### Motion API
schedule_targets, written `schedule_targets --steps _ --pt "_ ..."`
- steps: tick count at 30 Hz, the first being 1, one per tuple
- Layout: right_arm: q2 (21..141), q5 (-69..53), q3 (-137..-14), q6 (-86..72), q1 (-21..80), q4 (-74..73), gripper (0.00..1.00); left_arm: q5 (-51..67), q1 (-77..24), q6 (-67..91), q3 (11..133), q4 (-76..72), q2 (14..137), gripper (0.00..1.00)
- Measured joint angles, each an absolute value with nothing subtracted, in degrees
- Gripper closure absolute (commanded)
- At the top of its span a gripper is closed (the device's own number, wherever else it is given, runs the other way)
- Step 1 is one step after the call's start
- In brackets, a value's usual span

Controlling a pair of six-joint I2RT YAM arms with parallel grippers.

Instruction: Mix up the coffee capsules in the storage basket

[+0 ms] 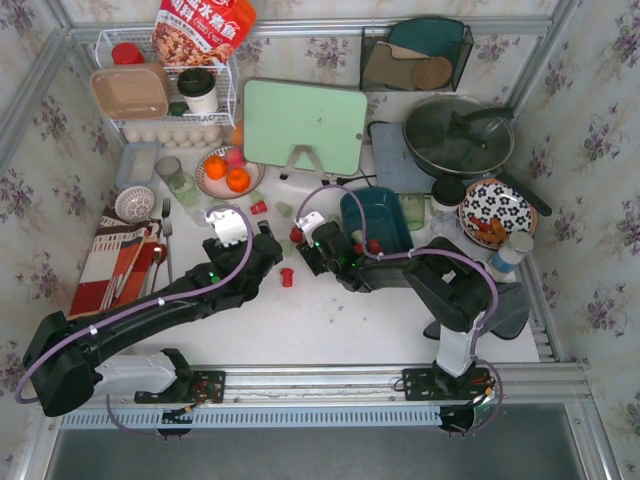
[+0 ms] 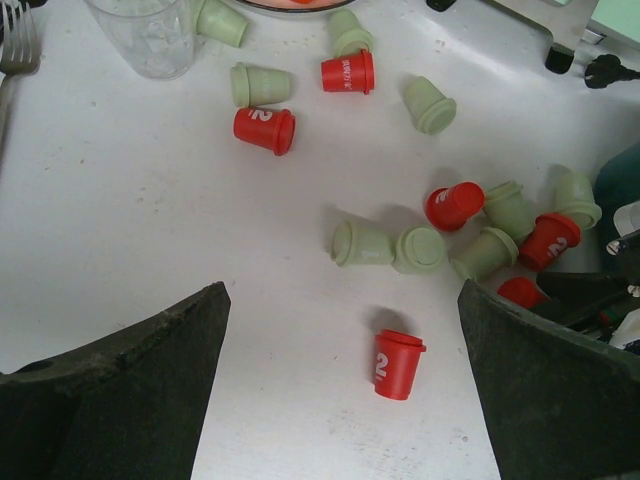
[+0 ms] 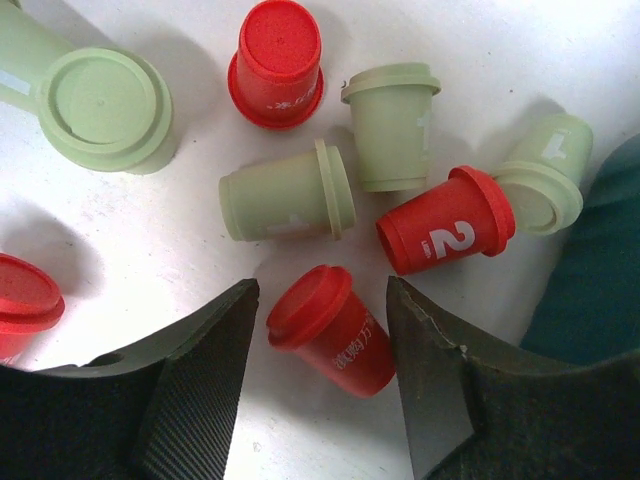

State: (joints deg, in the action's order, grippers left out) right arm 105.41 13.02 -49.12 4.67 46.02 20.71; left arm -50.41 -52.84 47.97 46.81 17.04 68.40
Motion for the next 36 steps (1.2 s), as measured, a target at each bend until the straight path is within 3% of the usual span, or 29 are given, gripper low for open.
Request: schedule_targets --steps 10,16,23,27,32,36 --pt "103.74 12.64 -49.19 2.00 45.89 16.80 0.59 -49.89 -52.45 47.75 46.17 17.04 67.75 0.01" --pt "97.67 11.20 -45.54 0.38 45.84 17.34 0.65 -49.36 -51.70 47.70 45.63 16.64 67.48 0.01" --pt "80.82 12.60 -32.01 0.14 45.84 28.64 0.66 -44.40 -49.93 45.47 46.02 15.70 69.01 0.01" --pt "72.14 22.02 -23.75 0.10 45.69 36.80 0.65 -39.38 -49.89 42.46 47.81 15.35 71.61 0.01" --pt "72.73 31.66 -24.53 -2.20 43.31 39.00 0.62 -32.34 -49.87 38.44 51.72 15.70 77.89 0.01" --pt "76.97 35.22 -27.62 -4.84 41.47 35.44 0.50 -28.51 -49.87 37.15 52.47 15.81 80.42 0.02"
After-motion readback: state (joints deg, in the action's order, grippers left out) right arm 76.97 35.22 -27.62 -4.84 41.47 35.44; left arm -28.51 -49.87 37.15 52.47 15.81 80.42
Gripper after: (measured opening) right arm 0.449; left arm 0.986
